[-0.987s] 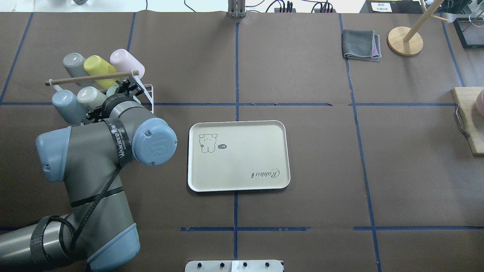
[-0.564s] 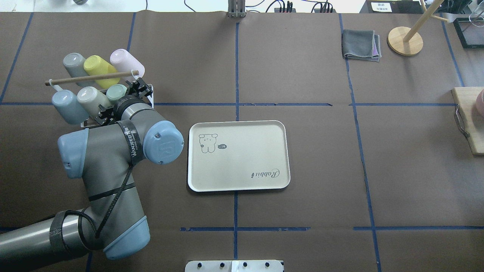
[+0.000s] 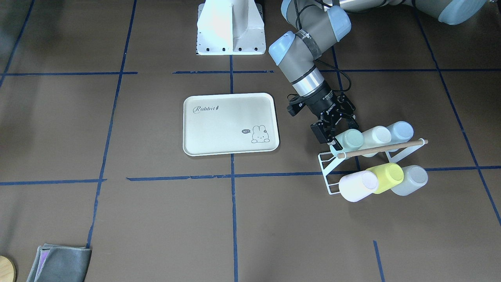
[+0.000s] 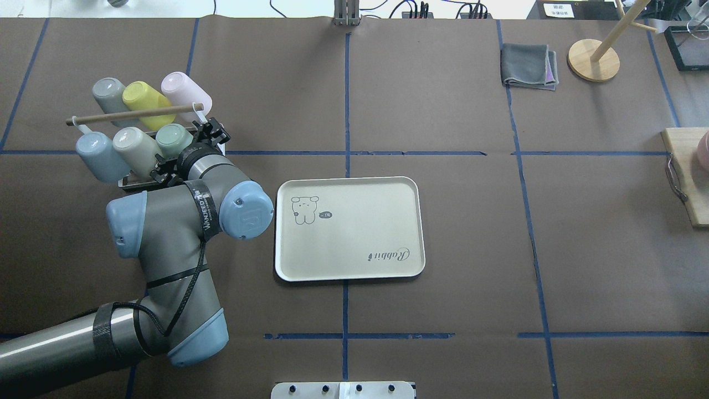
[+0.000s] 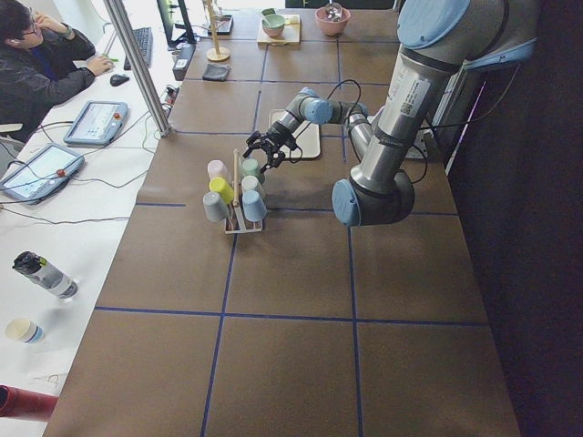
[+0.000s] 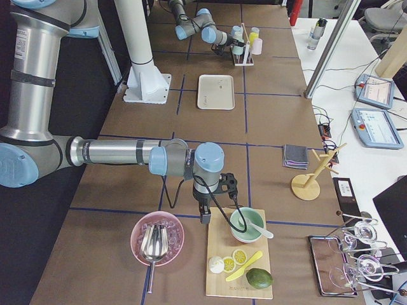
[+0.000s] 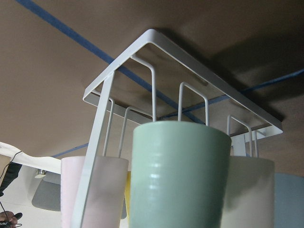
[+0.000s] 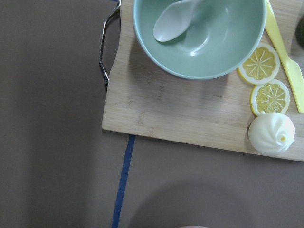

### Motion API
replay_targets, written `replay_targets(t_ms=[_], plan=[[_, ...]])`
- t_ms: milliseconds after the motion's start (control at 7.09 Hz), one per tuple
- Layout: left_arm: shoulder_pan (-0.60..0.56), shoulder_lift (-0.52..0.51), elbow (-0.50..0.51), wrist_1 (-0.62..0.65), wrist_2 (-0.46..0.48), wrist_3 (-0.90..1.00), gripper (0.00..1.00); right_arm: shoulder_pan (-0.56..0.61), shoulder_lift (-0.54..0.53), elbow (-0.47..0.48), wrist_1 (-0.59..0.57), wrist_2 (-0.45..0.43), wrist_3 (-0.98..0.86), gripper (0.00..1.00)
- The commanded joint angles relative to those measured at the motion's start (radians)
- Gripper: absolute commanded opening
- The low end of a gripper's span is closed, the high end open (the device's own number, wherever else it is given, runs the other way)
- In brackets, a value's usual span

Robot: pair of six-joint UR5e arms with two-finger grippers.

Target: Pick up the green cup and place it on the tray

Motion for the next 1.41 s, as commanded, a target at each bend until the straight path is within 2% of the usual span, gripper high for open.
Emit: replay_targets(t_ms=[0, 705, 987, 1128, 1269], plan=[[0.000, 0.001, 0.023, -0.007, 0.000, -0.005, 1.00, 0.000, 0.000, -0.005, 0.000, 0.000, -0.001, 1.00], [0.000, 0.005, 0.110, -0.105, 0.000, -0.005, 1.00, 0.000, 0.000, -0.006, 0.000, 0.000, -0.001, 1.00], [0.000, 0.005, 0.117, -0.113, 0.000, -0.005, 1.00, 0.000, 0.000, -0.006, 0.000, 0.000, -0.001, 1.00], [0.000, 0.004, 0.117, -0.113, 0.000, -0.005, 0.98, 0.000, 0.000, -0.006, 0.000, 0.000, -0.001, 1.00], [0.000, 0.004, 0.113, -0.113, 0.002, -0.006, 0.85, 0.000, 0.000, -0.006, 0.000, 0.000, -0.001, 1.00]])
